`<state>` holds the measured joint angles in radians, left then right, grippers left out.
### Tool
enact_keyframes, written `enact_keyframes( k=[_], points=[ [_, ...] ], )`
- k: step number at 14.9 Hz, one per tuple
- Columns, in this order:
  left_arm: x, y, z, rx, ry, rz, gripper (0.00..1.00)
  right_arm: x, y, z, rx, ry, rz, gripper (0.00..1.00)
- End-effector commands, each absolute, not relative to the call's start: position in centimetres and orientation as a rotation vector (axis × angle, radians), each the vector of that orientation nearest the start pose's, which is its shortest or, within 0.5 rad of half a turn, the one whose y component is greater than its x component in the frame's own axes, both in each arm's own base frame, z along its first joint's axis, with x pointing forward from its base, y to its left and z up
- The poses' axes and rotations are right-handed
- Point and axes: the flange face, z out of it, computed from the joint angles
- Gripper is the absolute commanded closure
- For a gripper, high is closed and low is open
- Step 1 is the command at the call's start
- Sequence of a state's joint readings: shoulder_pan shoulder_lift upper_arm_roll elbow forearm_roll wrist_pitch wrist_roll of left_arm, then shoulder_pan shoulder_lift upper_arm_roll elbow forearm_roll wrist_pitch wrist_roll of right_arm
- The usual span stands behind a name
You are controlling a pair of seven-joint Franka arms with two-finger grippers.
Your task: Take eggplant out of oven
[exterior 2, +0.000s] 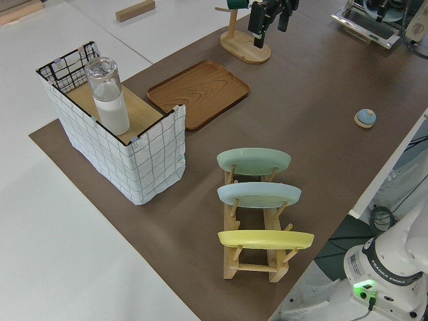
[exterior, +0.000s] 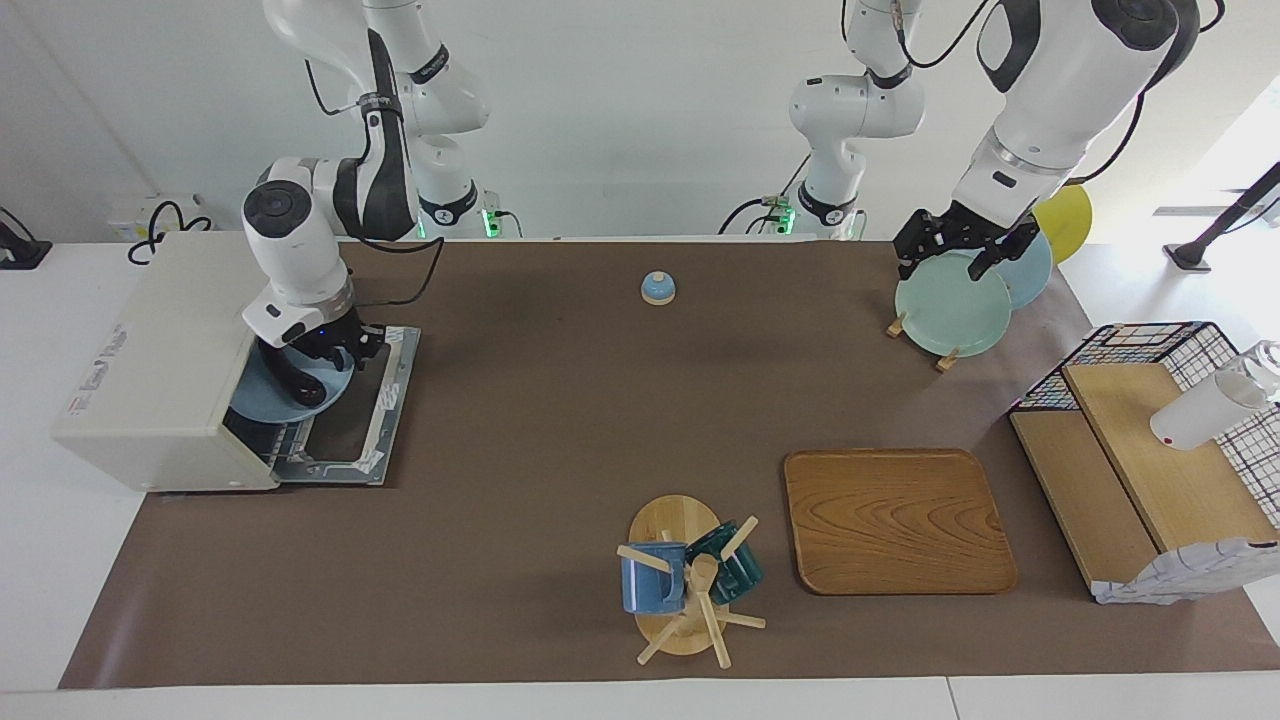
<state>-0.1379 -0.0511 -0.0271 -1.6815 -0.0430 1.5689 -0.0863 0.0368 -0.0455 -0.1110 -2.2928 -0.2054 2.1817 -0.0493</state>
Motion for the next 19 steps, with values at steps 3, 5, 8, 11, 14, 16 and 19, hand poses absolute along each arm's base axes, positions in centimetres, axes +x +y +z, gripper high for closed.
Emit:
enact_keyframes(
  k=[3, 5, 8, 11, 14, 16, 19],
  points=[
    [52.5, -9.0, 60.2, -3.152, 0.125, 0.091, 0.00, 50.2, -3.8, 38.0, -3.310, -0.247, 0.147, 1.00],
    [52.5, -9.0, 60.2, -3.152, 0.125, 0.091, 0.00, 51.4, 2.1, 39.2, -3.313, -0.344, 0.134, 1.00],
    [52.5, -9.0, 60.2, -3.154, 0.122, 0.091, 0.00, 53.3, 12.4, 40.3, -3.364, -0.181, 0.170, 1.00],
    [52.5, -9.0, 60.2, -3.152, 0.122, 0.091, 0.00, 54.6, 20.9, 41.7, -3.379, -0.095, 0.147, 1.00],
    [52.5, -9.0, 60.2, -3.152, 0.125, 0.091, 0.00, 55.3, 30.3, 40.8, -3.399, -0.006, 0.147, 1.00],
    [52.5, -9.0, 60.2, -3.152, 0.125, 0.091, 0.00, 55.3, 36.6, 37.6, -3.413, 0.126, 0.101, 1.00],
    [52.5, -9.0, 60.2, -3.152, 0.125, 0.091, 0.00, 54.3, 41.6, 36.6, -3.314, 0.132, 0.039, 1.00]
  ],
)
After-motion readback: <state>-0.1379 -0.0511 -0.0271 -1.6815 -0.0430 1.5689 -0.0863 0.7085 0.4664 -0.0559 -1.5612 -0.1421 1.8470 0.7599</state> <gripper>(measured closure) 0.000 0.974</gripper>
